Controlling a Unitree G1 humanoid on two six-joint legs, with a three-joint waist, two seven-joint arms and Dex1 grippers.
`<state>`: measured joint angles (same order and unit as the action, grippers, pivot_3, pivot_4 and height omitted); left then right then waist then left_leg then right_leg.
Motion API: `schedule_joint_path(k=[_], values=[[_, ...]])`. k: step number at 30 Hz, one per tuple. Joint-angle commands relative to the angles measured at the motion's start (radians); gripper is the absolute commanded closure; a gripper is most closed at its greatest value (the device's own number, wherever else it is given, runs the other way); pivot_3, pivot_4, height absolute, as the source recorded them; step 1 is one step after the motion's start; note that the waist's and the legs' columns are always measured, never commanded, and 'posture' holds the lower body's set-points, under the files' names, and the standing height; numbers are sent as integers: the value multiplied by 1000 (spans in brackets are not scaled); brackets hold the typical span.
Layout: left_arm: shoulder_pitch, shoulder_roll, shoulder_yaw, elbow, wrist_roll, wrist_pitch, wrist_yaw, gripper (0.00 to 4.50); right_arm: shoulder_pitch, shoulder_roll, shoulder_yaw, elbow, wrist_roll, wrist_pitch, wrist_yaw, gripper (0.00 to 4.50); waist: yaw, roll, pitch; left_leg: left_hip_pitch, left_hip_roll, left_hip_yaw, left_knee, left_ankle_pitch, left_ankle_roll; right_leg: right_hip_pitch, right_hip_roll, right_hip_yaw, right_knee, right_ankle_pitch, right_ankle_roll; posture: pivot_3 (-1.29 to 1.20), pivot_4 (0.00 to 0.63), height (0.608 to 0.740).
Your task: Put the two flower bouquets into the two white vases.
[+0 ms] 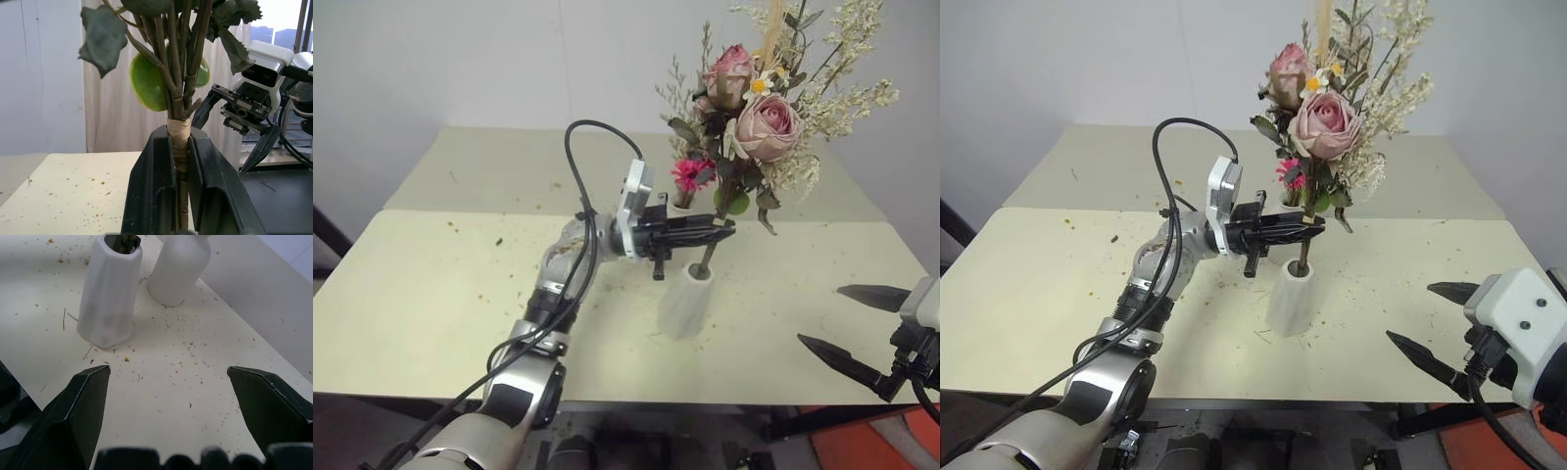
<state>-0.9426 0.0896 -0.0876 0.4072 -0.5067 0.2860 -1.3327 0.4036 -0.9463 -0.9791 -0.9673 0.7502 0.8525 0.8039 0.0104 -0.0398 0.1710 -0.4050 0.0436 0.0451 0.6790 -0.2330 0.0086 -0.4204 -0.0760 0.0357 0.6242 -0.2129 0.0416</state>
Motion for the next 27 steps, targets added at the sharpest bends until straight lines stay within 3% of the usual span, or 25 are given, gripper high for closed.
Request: schedule_joint_path(k=[1, 10, 27], values=[[5, 3, 2, -25, -2, 19, 18, 4396, -8, -4, -8, 0, -17, -26, -3, 0, 0, 0, 0, 0, 0, 0, 0, 0, 0, 0, 0, 0, 0, 0, 1, 0, 150, 740], [15, 12, 44, -114, -62, 63, 51, 4396, -17, -5, 12, 8, -30, -37, -2, 0, 0, 0, 0, -1, 0, 0, 0, 0, 0, -1, 0, 0, 0, -2, 4, 0, 150, 740], [63, 15, -3, -127, -25, 41, 62, 4396, -34, 0, 33, 20, -58, -44, 8, 0, 0, 0, 0, -1, 0, 0, 0, 0, 0, -1, 0, 0, 0, -2, 4, 0, 150, 740]])
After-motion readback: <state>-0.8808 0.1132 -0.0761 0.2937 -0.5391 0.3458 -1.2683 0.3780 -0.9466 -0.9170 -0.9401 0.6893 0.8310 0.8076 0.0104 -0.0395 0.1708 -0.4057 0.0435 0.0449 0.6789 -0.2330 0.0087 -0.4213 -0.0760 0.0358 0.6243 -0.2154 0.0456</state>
